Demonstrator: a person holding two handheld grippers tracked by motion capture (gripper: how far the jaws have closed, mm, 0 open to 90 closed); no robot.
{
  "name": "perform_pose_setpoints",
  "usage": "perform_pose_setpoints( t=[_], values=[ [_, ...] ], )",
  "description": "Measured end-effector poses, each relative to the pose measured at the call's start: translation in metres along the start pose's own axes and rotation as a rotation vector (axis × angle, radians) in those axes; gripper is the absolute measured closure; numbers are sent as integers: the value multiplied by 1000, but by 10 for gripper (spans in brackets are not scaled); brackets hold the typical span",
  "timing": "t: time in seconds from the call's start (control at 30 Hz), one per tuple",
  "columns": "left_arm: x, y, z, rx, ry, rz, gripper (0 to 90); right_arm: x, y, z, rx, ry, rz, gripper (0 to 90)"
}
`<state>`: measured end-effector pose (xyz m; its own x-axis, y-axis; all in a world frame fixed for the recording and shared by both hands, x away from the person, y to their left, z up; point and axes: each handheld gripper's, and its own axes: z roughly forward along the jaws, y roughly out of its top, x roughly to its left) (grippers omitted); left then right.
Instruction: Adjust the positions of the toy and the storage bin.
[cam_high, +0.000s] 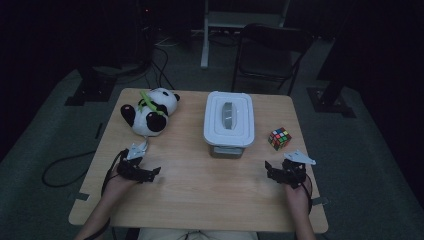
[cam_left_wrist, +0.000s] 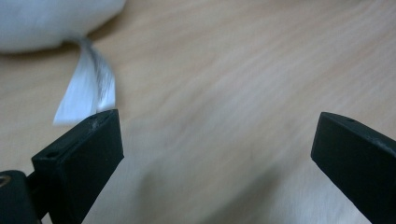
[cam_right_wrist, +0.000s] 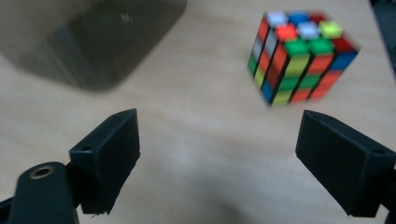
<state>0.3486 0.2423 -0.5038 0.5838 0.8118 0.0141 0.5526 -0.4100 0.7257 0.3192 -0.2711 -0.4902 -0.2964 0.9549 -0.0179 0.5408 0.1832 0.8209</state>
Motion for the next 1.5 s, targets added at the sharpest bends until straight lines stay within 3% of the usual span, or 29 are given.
perform_pose_setpoints(
  t=[0.23,0.4,0.6,0.73,0.8,1.03,1.07,1.17,1.27,1.33,1.4,1.5],
  values=[
    [-2,27,16,-43,-32,3,30,-18,36,11,-49,-7,17,134],
    [-6,47,28,-70,-10,32,30,-31,57,27,-49,-36,35,135],
    [-13,74,48,-80,-39,40,30,-36,82,48,-41,-56,11,137],
    [-18,92,65,-95,-44,18,30,-36,95,63,-23,-68,0,138],
    [-21,101,73,-109,-54,16,30,-36,98,71,-14,-70,3,158],
    [-23,124,91,-125,-23,-3,30,-40,105,91,19,-67,35,160],
    [-23,130,95,-130,-18,-6,30,-40,108,98,30,-41,24,160],
    [-22,142,105,-114,4,13,30,-38,113,106,53,-22,10,160],
    [-19,152,118,-104,20,-5,30,-35,118,112,73,-32,16,159],
    [-19,157,125,-86,26,-18,30,-34,119,116,74,-13,28,159],
    [-22,163,129,-98,21,-26,30,-31,118,119,90,-10,29,159],
    [-26,167,136,-66,13,4,30,-29,116,124,102,11,45,159]
  ],
)
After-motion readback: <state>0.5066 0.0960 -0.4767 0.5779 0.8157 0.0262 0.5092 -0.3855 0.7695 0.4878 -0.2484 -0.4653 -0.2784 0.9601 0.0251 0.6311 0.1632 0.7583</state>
